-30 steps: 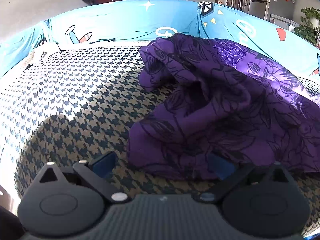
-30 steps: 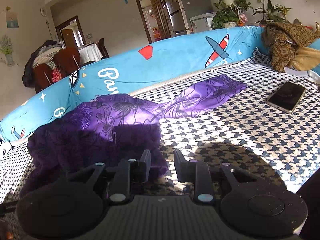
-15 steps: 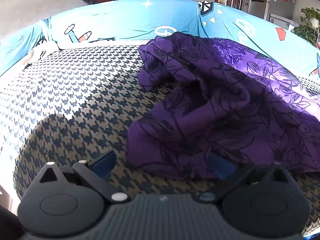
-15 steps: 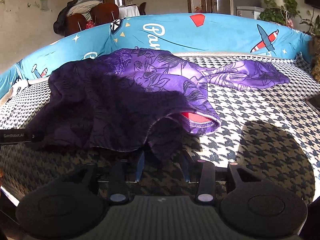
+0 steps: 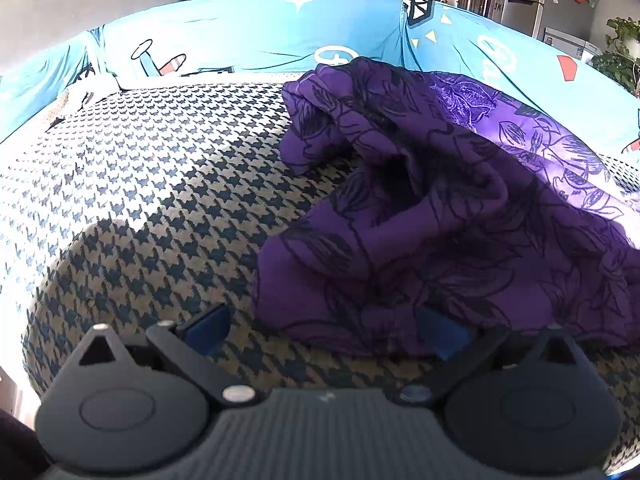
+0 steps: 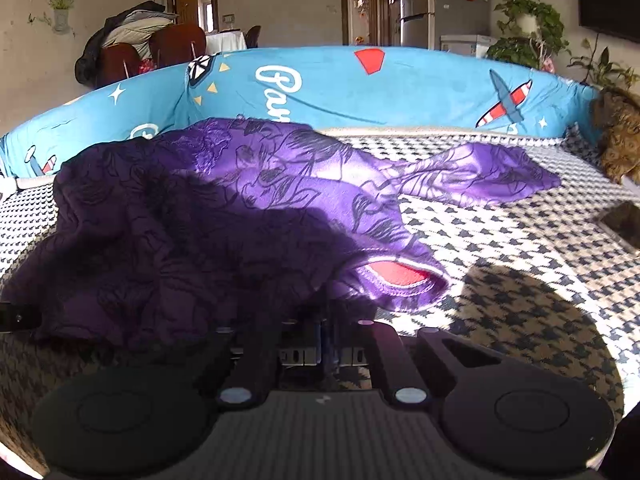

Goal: Fold clothes

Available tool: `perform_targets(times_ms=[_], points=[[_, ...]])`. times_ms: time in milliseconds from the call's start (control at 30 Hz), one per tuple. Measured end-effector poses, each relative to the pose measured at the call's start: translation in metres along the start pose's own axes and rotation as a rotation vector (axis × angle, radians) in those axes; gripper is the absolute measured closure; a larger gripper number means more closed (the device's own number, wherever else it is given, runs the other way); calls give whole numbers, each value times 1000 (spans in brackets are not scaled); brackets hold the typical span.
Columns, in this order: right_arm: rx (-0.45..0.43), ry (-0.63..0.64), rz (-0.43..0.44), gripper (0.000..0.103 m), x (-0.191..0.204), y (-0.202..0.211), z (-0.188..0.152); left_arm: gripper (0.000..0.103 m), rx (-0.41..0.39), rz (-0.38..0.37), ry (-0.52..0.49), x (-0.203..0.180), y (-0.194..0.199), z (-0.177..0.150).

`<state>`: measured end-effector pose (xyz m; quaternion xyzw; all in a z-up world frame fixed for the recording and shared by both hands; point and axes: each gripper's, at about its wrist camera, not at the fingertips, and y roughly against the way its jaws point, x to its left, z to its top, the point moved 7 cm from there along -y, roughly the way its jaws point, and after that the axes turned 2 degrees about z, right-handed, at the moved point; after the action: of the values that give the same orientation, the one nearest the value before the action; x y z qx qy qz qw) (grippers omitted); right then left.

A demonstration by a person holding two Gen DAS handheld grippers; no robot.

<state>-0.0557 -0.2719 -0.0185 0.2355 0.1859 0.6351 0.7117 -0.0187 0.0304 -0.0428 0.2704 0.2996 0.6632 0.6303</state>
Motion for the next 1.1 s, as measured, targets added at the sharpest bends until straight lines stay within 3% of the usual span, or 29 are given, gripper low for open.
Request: perform_targets(times_ms=[233, 333, 433, 467, 567, 633, 767, 1100], points=[[-85, -143, -215, 96, -59, 50, 12, 0, -8, 30, 38, 10, 1, 3], [-57, -273, -281, 96, -91, 55, 7, 0, -14, 36, 46, 11, 2, 5], [-64, -253, -316, 93, -93, 57, 9, 0, -23, 44, 43, 11, 4, 7], [-73, -232, -316, 90, -90, 59, 10, 0, -28, 47, 45, 12, 5, 7], [-127, -210, -338, 61, -83, 70, 14, 0, -42, 60, 72, 18, 7, 10], [-169, -218, -356, 59, -85, 79, 16, 0, -44, 71, 96, 24, 7, 11], [-171, -197, -256, 58, -74, 75, 21, 0, -46, 71, 130, 30, 8, 13], [-7, 70, 201, 58, 33, 52, -3, 0, -97, 49, 165, 42, 21, 26]])
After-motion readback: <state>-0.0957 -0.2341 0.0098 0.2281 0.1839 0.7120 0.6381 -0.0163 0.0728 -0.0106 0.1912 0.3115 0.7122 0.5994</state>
